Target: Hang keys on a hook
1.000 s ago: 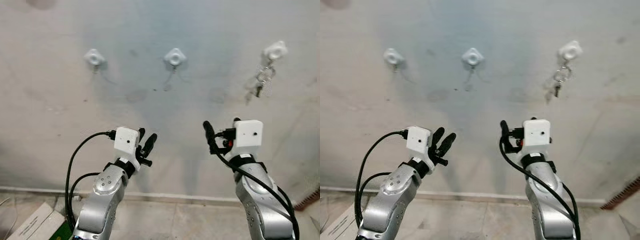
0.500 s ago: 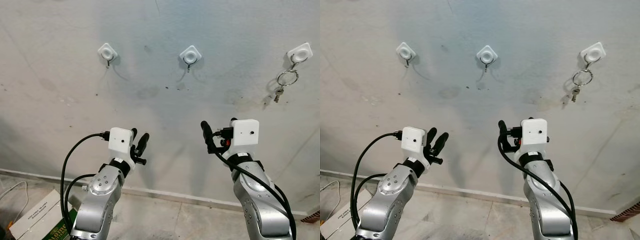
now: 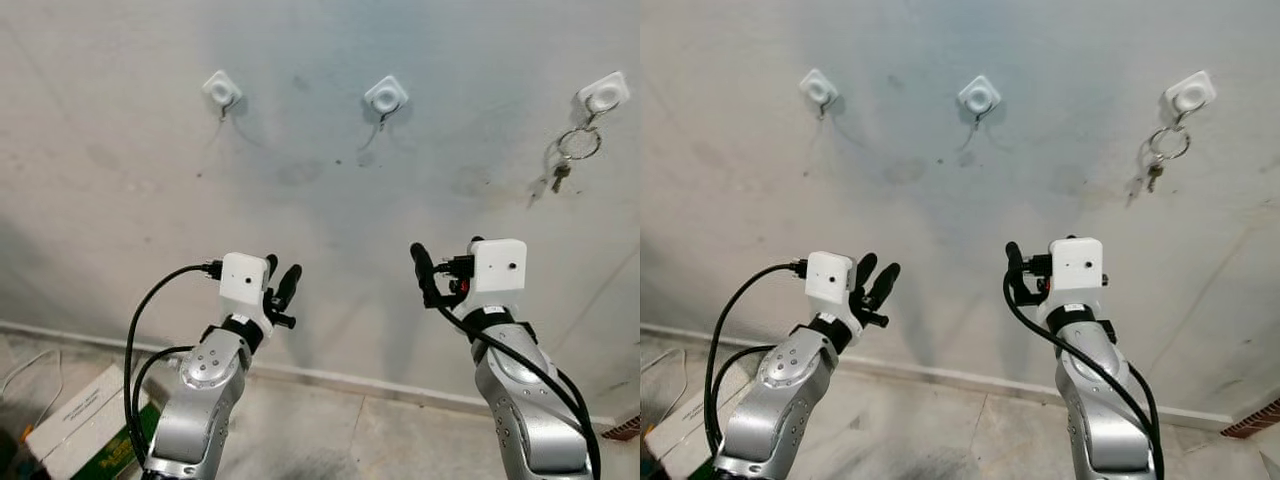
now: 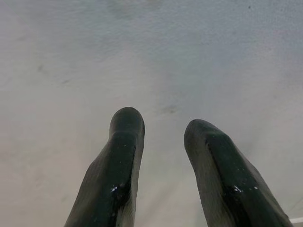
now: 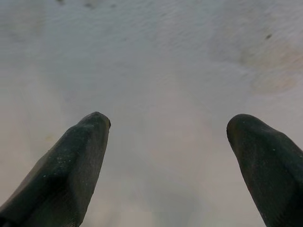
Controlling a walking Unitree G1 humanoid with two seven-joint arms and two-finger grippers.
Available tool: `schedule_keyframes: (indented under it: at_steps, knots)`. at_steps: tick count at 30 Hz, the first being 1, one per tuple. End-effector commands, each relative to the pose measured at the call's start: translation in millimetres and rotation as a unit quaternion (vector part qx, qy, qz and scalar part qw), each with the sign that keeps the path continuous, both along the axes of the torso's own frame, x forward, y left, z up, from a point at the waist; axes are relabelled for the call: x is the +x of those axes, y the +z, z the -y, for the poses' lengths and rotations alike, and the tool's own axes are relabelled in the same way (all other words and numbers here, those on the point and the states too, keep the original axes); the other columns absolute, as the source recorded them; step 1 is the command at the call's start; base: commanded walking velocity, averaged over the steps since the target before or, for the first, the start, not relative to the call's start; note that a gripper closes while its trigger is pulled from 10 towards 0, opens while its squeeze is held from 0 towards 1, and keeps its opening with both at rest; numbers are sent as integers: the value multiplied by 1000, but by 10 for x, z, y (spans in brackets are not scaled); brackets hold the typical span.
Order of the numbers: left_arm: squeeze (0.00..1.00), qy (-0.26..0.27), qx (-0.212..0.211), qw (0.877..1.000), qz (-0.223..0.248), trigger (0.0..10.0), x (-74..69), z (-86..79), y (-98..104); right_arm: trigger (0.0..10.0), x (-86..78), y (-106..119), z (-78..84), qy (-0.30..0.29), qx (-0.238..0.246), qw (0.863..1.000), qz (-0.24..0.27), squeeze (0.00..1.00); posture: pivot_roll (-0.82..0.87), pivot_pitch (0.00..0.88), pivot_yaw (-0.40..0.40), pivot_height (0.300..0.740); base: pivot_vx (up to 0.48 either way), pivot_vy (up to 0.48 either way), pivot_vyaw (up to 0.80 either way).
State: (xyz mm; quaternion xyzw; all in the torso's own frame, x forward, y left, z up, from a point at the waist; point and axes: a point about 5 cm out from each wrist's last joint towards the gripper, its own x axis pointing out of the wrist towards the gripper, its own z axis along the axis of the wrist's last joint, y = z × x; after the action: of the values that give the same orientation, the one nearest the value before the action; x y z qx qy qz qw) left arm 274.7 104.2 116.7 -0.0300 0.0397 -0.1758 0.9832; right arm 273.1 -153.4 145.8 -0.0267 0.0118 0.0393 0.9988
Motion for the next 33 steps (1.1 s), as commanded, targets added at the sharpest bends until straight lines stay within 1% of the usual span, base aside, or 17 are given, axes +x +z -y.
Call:
schedule_keyframes:
  at_steps: [1, 20, 28, 33]
  knots:
    - [0, 11, 8, 1000, -3, 10000, -6, -50, -13, 10000, 16, 38, 3, -3, 3, 1000, 7, 0, -78, 0, 110, 740, -266, 0, 0]
    - [0, 8, 16, 1000, -2, 10000, -12, -70, -24, 10000, 23, 37, 22, -9, 1, 1000, 6, 0, -81, 0, 110, 740, -259, 0, 0]
    - [0, 8, 9, 1000, 6, 10000, 1, -41, 19, 10000, 26, 26, 24, -8, 2, 1000, 2, 0, -82, 0, 109, 740, -251, 0, 0]
    - [0, 7, 10, 1000, 5, 10000, -3, -45, 8, 10000, 29, 12, 20, -9, 1, 1000, -3, 0, -82, 0, 109, 740, -252, 0, 0]
